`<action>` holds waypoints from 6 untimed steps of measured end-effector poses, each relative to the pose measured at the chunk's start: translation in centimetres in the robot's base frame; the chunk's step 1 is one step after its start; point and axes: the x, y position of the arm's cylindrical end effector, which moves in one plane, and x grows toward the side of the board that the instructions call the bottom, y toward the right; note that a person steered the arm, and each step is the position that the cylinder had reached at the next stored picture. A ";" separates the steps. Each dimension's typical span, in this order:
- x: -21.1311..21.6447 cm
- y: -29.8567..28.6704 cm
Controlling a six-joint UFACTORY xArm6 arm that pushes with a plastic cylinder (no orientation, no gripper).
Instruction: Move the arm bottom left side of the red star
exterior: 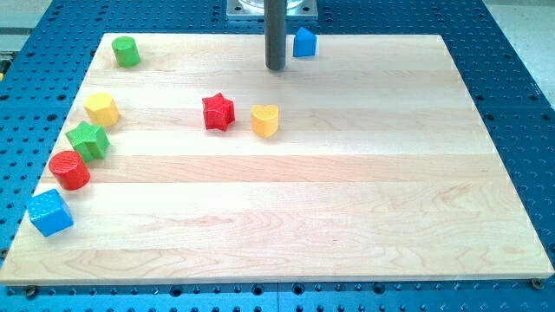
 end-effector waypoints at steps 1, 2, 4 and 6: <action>1.6 -0.6; 1.6 -0.6; 1.6 -0.6; 2.2 -7.4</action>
